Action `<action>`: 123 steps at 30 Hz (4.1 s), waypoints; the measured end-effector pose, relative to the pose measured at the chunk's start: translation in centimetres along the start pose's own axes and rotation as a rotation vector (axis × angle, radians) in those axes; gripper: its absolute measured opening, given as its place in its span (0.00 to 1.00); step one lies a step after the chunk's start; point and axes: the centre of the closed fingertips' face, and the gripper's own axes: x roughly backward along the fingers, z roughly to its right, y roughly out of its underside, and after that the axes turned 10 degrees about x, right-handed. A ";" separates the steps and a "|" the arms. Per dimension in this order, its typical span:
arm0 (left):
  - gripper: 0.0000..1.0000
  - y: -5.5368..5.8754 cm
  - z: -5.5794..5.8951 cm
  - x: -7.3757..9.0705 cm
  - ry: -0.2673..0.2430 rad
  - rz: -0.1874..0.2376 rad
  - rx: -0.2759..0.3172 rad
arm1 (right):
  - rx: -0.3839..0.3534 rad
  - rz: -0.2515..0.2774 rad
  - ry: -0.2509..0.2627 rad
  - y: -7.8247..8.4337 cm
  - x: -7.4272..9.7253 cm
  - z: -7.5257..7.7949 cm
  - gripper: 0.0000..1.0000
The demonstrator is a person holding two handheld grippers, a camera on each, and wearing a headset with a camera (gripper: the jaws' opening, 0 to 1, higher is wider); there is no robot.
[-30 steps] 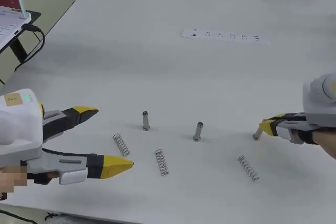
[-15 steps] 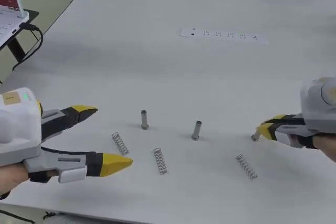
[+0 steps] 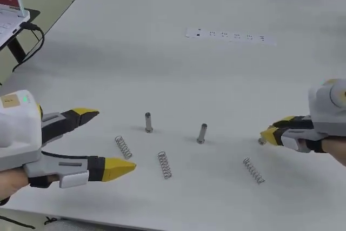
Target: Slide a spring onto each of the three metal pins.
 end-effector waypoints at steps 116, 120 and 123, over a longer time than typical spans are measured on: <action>0.83 0.4 0.0 0.6 -0.018 -0.006 0.003 | 0.098 -0.100 -0.140 4.7 -0.2 -8.1 0.19; 0.83 0.5 0.0 0.7 -0.018 -0.006 0.005 | 0.098 -0.110 -0.140 4.9 -0.4 -8.1 0.19; 0.83 0.6 0.0 0.6 -0.017 -0.008 0.005 | 0.089 -0.115 -0.137 5.0 -0.5 -7.9 0.16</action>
